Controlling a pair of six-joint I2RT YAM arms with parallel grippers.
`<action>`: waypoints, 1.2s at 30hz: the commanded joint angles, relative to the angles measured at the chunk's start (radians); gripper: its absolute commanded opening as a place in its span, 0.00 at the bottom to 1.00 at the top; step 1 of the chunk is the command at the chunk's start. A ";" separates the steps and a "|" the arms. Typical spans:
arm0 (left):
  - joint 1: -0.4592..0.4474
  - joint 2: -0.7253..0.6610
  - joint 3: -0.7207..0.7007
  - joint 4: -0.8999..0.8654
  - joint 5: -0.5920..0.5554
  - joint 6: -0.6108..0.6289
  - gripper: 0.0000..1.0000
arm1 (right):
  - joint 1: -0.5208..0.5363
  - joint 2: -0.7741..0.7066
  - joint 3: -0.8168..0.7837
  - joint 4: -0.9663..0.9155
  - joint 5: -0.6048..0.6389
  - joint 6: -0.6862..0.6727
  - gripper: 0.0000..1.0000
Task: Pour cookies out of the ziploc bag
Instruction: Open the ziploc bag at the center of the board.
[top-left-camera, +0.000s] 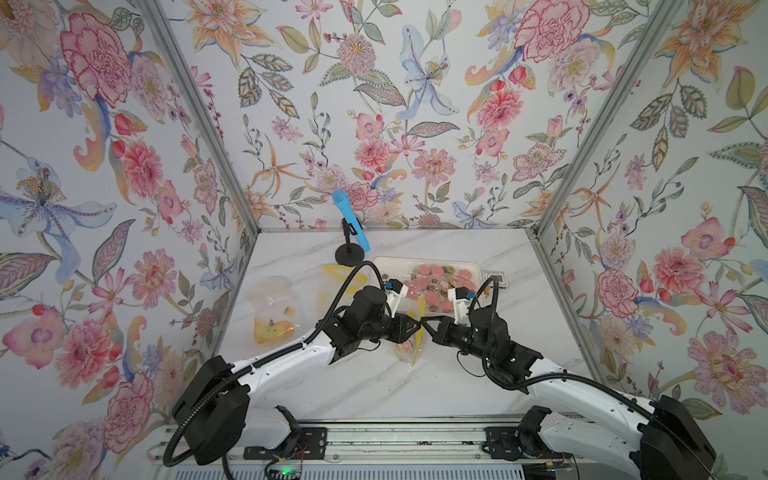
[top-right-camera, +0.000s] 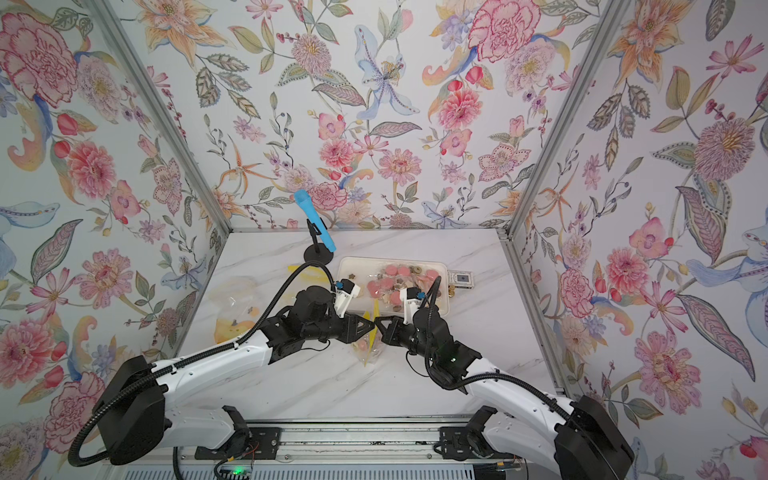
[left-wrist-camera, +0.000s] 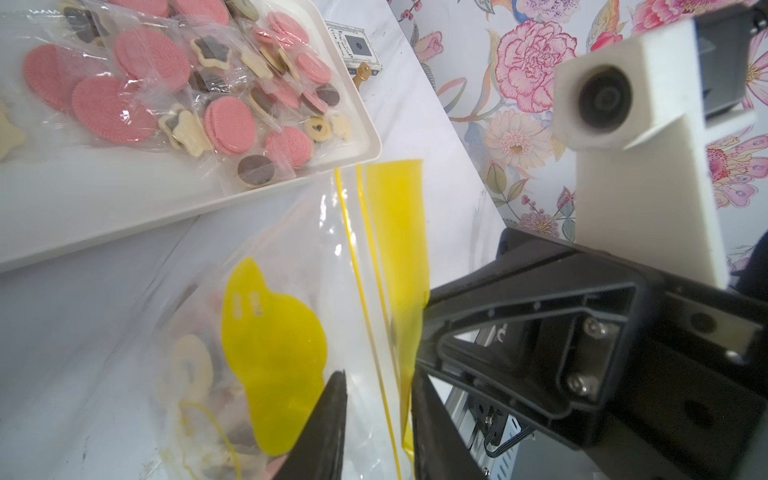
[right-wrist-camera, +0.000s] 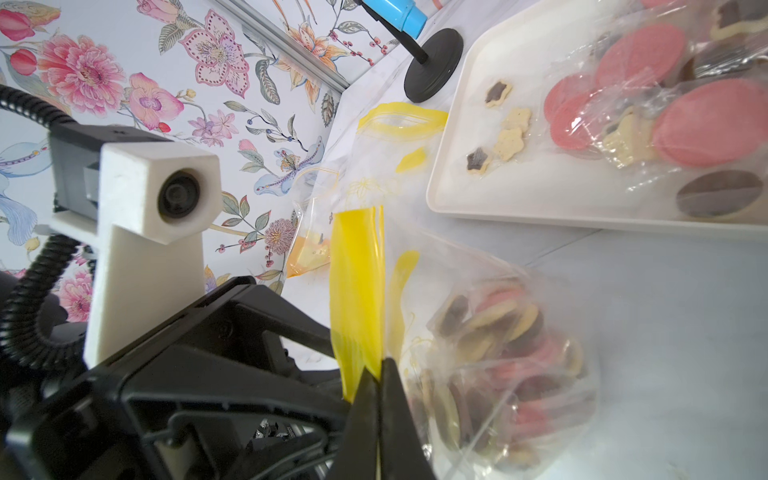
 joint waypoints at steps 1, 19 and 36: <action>-0.028 -0.004 0.034 -0.035 -0.024 0.022 0.29 | 0.014 -0.029 0.021 0.015 0.008 0.019 0.00; -0.033 0.014 0.028 -0.014 -0.044 -0.008 0.11 | 0.028 -0.030 0.024 -0.018 0.040 0.011 0.00; -0.033 -0.032 0.052 -0.091 -0.151 -0.003 0.00 | 0.056 0.013 0.103 -0.233 0.171 -0.024 0.00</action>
